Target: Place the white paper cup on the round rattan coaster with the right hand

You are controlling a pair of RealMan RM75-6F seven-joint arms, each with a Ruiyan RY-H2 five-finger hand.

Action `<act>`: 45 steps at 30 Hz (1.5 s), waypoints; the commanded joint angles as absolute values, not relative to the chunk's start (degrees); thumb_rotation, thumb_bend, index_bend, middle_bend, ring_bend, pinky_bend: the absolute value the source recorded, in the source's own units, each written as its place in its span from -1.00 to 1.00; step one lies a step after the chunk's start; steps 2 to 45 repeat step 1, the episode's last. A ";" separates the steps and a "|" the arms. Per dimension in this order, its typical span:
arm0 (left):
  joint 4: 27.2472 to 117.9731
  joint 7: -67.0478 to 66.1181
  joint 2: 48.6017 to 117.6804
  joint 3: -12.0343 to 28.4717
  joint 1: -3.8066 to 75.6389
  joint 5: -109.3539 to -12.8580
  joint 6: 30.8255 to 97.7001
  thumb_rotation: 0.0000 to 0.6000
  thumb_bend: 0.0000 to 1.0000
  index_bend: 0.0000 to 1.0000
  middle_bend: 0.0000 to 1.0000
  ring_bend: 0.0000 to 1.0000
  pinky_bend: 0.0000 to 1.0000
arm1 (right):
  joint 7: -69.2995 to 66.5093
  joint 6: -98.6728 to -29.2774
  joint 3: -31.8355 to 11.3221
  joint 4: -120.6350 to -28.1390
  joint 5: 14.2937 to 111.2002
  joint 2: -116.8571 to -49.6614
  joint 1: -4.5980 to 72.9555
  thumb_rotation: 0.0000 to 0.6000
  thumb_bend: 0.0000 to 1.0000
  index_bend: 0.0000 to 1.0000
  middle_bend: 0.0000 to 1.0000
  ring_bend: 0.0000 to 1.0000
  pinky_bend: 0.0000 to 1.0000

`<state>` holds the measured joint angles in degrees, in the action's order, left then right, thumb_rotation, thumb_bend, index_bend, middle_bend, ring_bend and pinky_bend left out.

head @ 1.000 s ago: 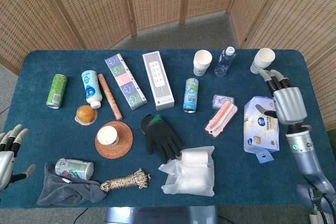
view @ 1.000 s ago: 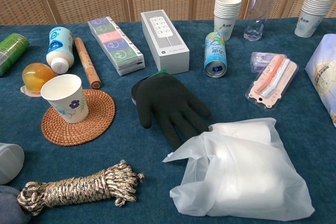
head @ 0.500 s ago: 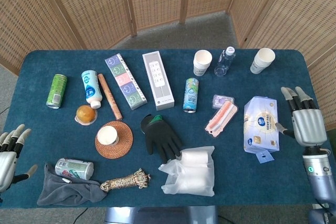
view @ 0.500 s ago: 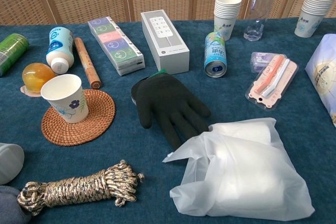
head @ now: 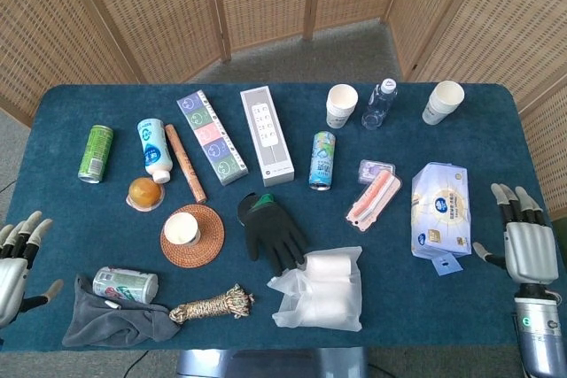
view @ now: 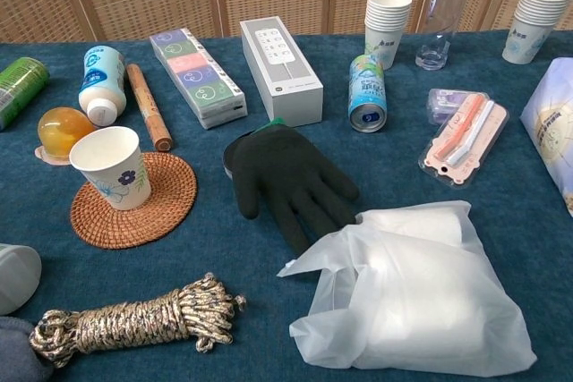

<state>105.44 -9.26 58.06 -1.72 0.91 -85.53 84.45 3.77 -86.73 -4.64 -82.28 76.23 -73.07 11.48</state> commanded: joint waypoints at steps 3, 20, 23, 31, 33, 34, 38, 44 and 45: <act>105.22 -9.55 58.23 -1.71 1.01 -85.23 84.14 1.00 -0.43 -1.00 -1.00 -1.00 -1.00 | 4.79 -86.32 -4.86 -82.91 76.29 -72.95 11.12 1.00 -1.00 -0.93 -1.00 -1.00 -0.76; 105.22 -9.55 58.23 -1.71 1.01 -85.23 84.14 1.00 -0.43 -1.00 -1.00 -1.00 -1.00 | 4.79 -86.32 -4.86 -82.91 76.29 -72.95 11.12 1.00 -1.00 -0.93 -1.00 -1.00 -0.76; 105.22 -9.55 58.23 -1.71 1.01 -85.23 84.14 1.00 -0.43 -1.00 -1.00 -1.00 -1.00 | 4.79 -86.32 -4.86 -82.91 76.29 -72.95 11.12 1.00 -1.00 -0.93 -1.00 -1.00 -0.76; 105.22 -9.55 58.23 -1.71 1.01 -85.23 84.14 1.00 -0.43 -1.00 -1.00 -1.00 -1.00 | 4.79 -86.32 -4.86 -82.91 76.29 -72.95 11.12 1.00 -1.00 -0.93 -1.00 -1.00 -0.76; 105.22 -9.55 58.23 -1.71 1.01 -85.23 84.14 1.00 -0.43 -1.00 -1.00 -1.00 -1.00 | 4.79 -86.32 -4.86 -82.91 76.29 -72.95 11.12 1.00 -1.00 -0.93 -1.00 -1.00 -0.76; 105.22 -9.55 58.23 -1.71 1.01 -85.23 84.14 1.00 -0.43 -1.00 -1.00 -1.00 -1.00 | 4.79 -86.32 -4.86 -82.91 76.29 -72.95 11.12 1.00 -1.00 -0.93 -1.00 -1.00 -0.76; 105.22 -9.55 58.23 -1.71 1.01 -85.23 84.14 1.00 -0.43 -1.00 -1.00 -1.00 -1.00 | 4.79 -86.32 -4.86 -82.91 76.29 -72.95 11.12 1.00 -1.00 -0.93 -1.00 -1.00 -0.76; 105.22 -9.55 58.23 -1.71 1.01 -85.23 84.14 1.00 -0.43 -1.00 -1.00 -1.00 -1.00 | 4.79 -86.32 -4.86 -82.91 76.29 -72.95 11.12 1.00 -1.00 -0.93 -1.00 -1.00 -0.76; 105.22 -9.55 58.23 -1.71 1.01 -85.23 84.14 1.00 -0.43 -1.00 -1.00 -1.00 -1.00 | 4.79 -86.32 -4.86 -82.91 76.29 -72.95 11.12 1.00 -1.00 -0.93 -1.00 -1.00 -0.76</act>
